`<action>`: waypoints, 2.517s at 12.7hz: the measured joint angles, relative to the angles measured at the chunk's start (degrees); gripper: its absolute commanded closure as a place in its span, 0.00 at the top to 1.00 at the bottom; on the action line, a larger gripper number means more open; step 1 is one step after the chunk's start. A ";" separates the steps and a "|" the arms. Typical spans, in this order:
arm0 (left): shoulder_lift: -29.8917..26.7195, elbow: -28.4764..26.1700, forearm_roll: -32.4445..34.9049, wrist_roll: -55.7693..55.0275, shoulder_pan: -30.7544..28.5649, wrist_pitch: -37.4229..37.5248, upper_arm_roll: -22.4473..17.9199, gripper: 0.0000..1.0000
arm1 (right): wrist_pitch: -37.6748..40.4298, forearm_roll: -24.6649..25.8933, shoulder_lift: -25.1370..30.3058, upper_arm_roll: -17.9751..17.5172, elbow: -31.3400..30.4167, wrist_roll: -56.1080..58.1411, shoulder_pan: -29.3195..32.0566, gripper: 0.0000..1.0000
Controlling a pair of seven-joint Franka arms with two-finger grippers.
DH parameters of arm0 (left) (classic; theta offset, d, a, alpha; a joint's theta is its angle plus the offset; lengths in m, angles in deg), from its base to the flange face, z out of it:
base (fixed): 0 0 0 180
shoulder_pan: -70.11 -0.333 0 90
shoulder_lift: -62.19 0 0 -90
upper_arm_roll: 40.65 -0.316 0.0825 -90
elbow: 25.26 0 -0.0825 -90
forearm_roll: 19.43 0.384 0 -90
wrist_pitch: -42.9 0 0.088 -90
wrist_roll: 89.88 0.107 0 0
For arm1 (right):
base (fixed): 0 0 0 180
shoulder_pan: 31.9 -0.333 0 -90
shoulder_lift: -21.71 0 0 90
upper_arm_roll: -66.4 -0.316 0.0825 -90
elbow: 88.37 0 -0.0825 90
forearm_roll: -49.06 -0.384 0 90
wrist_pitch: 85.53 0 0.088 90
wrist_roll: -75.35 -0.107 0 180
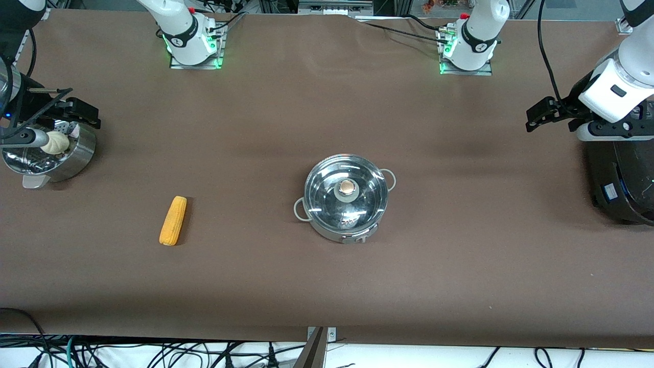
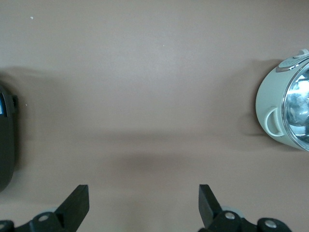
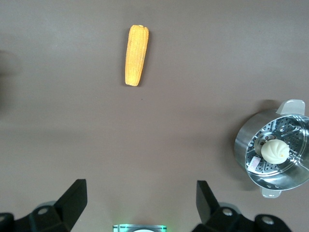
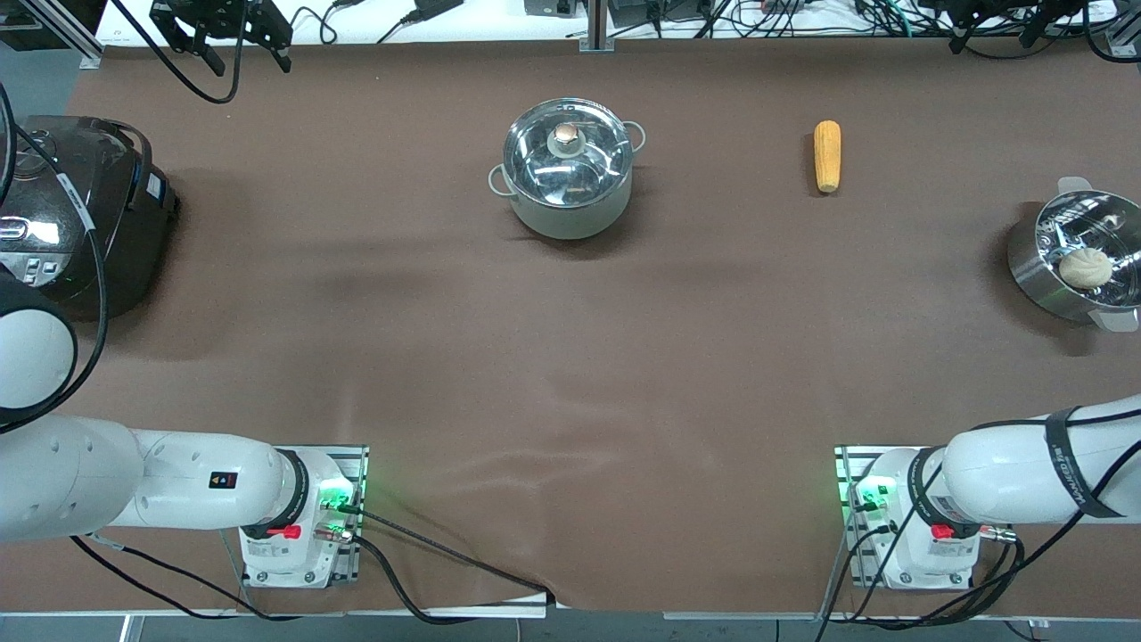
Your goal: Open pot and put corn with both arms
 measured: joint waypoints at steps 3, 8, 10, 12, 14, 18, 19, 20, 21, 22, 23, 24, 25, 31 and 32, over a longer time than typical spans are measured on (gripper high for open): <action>0.40 0.75 0.07 0.27 0.09 0.19 0.05 1.00 | -0.01 0.00 0.00 0.00 0.00 0.00 0.00 1.00; 0.63 0.83 0.07 0.48 0.10 0.73 0.16 1.00 | -0.04 0.00 0.00 0.00 0.00 0.00 0.00 1.00; 0.63 0.90 0.07 0.50 0.10 1.42 0.27 1.00 | -0.04 0.00 0.00 0.00 0.00 0.00 0.00 1.00; 0.63 0.92 0.07 0.51 0.10 1.59 0.39 1.00 | -0.04 0.00 0.00 0.00 0.00 0.00 0.00 1.00; 0.65 0.92 0.07 0.51 0.10 1.61 0.50 1.00 | -0.04 0.00 0.00 0.00 0.00 0.00 0.00 1.00; 0.65 0.98 0.07 0.51 0.10 2.45 0.52 1.00 | -0.05 0.00 0.00 0.00 0.00 0.00 0.00 1.00; 0.65 0.99 0.07 0.51 0.10 2.82 0.52 1.00 | -0.05 0.00 0.00 0.00 0.00 0.00 0.00 1.00; 0.65 1.00 0.07 0.51 0.10 2.96 0.52 1.00 | -0.05 0.00 0.00 0.00 0.00 0.00 0.00 1.00; 0.65 1.01 0.07 0.51 0.10 3.06 0.52 1.00 | -0.06 0.00 0.00 0.00 0.00 0.00 0.00 1.00; 0.65 1.02 0.07 0.51 0.10 3.11 0.52 1.00 | -0.08 0.00 0.00 0.00 0.00 0.00 0.00 1.00; 0.65 1.02 0.07 0.51 0.10 3.14 0.52 1.00 | -0.09 0.00 0.00 0.00 0.00 0.00 0.00 1.00; 0.65 1.03 0.07 0.51 0.10 3.17 0.52 1.00 | -0.09 0.00 0.00 0.00 0.00 0.00 0.00 1.00; 0.65 1.03 0.07 0.51 0.10 3.21 0.52 1.00 | -0.09 0.00 0.00 0.00 0.00 0.00 0.00 1.00; 0.65 1.03 0.07 0.51 0.10 3.35 0.52 1.00 | -0.11 0.00 0.00 0.00 0.02 0.00 0.00 1.00; 0.65 1.03 0.07 0.51 0.10 3.36 0.52 1.00 | -0.11 0.00 0.00 0.00 0.08 -0.02 0.00 1.00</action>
